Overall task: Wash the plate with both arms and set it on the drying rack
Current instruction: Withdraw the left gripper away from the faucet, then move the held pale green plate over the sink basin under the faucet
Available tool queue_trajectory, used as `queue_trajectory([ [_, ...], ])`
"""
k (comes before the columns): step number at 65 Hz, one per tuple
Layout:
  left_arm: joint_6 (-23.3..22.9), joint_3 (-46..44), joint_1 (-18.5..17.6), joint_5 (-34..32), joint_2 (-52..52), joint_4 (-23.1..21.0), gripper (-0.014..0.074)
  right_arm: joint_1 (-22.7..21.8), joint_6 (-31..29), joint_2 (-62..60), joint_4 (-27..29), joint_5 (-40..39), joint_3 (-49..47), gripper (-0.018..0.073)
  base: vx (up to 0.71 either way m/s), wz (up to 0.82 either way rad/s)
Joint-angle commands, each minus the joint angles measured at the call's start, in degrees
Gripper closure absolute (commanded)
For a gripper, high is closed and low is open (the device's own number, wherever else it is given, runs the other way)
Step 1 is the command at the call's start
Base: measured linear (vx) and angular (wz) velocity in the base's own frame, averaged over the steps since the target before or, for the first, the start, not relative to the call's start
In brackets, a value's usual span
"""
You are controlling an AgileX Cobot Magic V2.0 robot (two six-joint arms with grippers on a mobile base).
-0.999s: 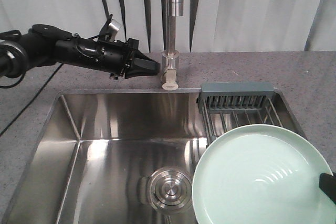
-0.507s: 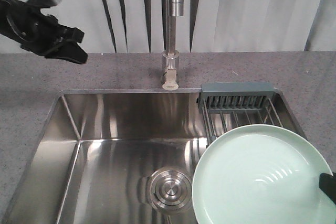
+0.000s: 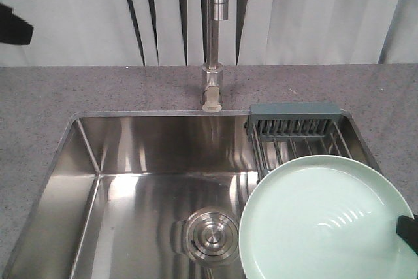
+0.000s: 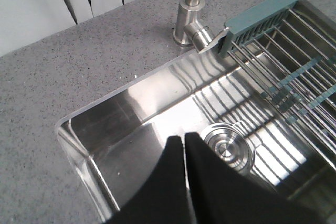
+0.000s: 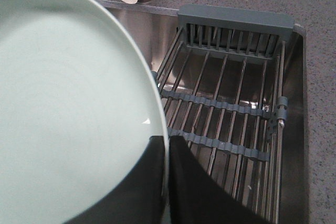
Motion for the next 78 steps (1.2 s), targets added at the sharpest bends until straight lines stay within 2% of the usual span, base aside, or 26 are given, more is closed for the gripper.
queue_trajectory([
  [1,0.58,8.17,0.0,-7.44,-9.16,-1.54,0.0604,-0.39,-0.44,0.25,1.98,-3.52,-1.54,0.0561,0.0,0.0],
  [17,0.9,36.58,0.0,-21.37,-31.8,-1.6,0.0604,-0.39,-0.44,0.25,2.03,-3.53,-1.54,0.0561,0.0,0.0],
  [29,0.79,53.93,0.0,-26.24,-44.82,-2.77,0.0604,-0.39,-0.44,0.25,2.69,-3.13,-1.54,0.0561,0.0,0.0],
  [38,0.79,62.21,0.0,-29.36,-50.41,-2.77,0.0604,-0.39,-0.44,0.25,2.89,-3.58,-1.54,0.0561,0.0,0.0],
  [45,0.59,64.5,0.0,-35.26,-52.31,-4.37,0.0604,-0.39,-0.44,0.25,3.13,-4.42,-1.54,0.0561,0.0,0.0],
  [62,0.59,64.5,0.0,-35.42,-52.26,-4.09,0.0604,-0.39,-0.38,0.56,4.72,-3.55,-2.67,0.0561,0.0,0.0],
  [71,0.59,64.5,0.0,-35.42,-52.26,-4.09,0.0604,-0.39,-0.38,5.27,4.6,-0.55,-9.53,0.0561,0.0,0.0],
  [78,0.59,64.5,0.0,-35.42,-52.26,-4.09,0.0604,-0.39,-0.84,12.09,4.57,4.67,-16.48,0.0561,0.0,0.0],
])
